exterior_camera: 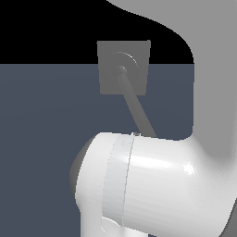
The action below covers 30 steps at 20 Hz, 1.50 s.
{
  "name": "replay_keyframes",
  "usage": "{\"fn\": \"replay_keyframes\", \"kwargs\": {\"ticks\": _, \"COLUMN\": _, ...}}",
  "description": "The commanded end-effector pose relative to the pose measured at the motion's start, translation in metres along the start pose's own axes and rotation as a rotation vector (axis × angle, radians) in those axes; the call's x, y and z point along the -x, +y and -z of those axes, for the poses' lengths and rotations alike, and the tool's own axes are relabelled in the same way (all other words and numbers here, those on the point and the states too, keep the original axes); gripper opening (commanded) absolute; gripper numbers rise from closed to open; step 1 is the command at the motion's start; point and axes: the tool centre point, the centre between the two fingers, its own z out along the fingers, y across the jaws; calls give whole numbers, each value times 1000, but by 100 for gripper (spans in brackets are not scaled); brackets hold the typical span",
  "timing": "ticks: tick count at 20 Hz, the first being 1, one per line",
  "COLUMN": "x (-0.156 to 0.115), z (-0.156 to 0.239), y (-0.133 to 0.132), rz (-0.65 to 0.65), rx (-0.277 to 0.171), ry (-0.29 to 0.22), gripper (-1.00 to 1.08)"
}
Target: Turn on the faucet by rotating a designated handle.
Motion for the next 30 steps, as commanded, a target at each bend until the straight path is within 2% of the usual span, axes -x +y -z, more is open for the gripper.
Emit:
{"fn": "replay_keyframes", "kwargs": {"ticks": 1, "x": 0, "z": -2, "y": -11, "rz": -13, "rx": -143, "ry": -5, "gripper": -100}}
{"fn": "replay_keyframes", "kwargs": {"ticks": 8, "x": -1, "z": -6, "y": 12, "rz": -13, "rx": -143, "ry": -5, "gripper": -100}}
{"fn": "replay_keyframes", "kwargs": {"ticks": 9, "x": 19, "z": 2, "y": 3, "rz": -19, "rx": -151, "ry": -45, "gripper": -100}}
{"fn": "replay_keyframes", "kwargs": {"ticks": 30, "x": -46, "z": -11, "y": 64, "rz": -15, "rx": -146, "ry": -22, "gripper": -100}}
